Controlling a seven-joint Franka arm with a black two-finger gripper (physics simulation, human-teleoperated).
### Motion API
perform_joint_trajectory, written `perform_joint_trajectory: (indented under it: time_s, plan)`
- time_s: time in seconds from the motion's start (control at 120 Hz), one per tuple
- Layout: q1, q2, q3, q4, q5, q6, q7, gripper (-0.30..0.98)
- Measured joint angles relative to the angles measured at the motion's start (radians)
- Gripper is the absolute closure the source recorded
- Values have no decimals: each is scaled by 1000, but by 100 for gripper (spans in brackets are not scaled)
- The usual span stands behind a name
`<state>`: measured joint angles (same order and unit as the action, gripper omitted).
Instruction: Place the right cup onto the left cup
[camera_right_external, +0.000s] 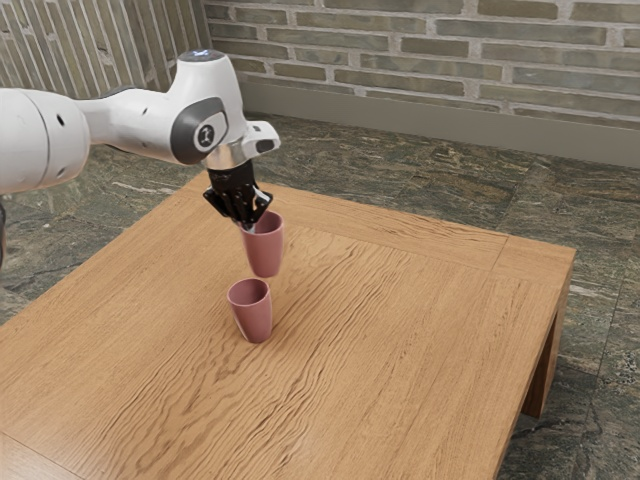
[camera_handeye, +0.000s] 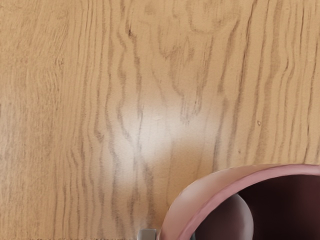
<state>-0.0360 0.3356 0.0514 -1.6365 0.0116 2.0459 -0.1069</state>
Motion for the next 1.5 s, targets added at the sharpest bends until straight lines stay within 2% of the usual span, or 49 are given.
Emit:
perform_joint_trajectory:
  time_s: [0.4, 0.967, 1.45, 1.5]
  plan:
    - [43, -4, 4, -6, -6, 3, 21, 79]
    - [32, -124, -1, -182, -40, 26, 10, 78]
    - [30, -138, -4, -256, -60, 54, -24, 78]
    - [29, -138, -6, -257, -54, 58, -24, 68]
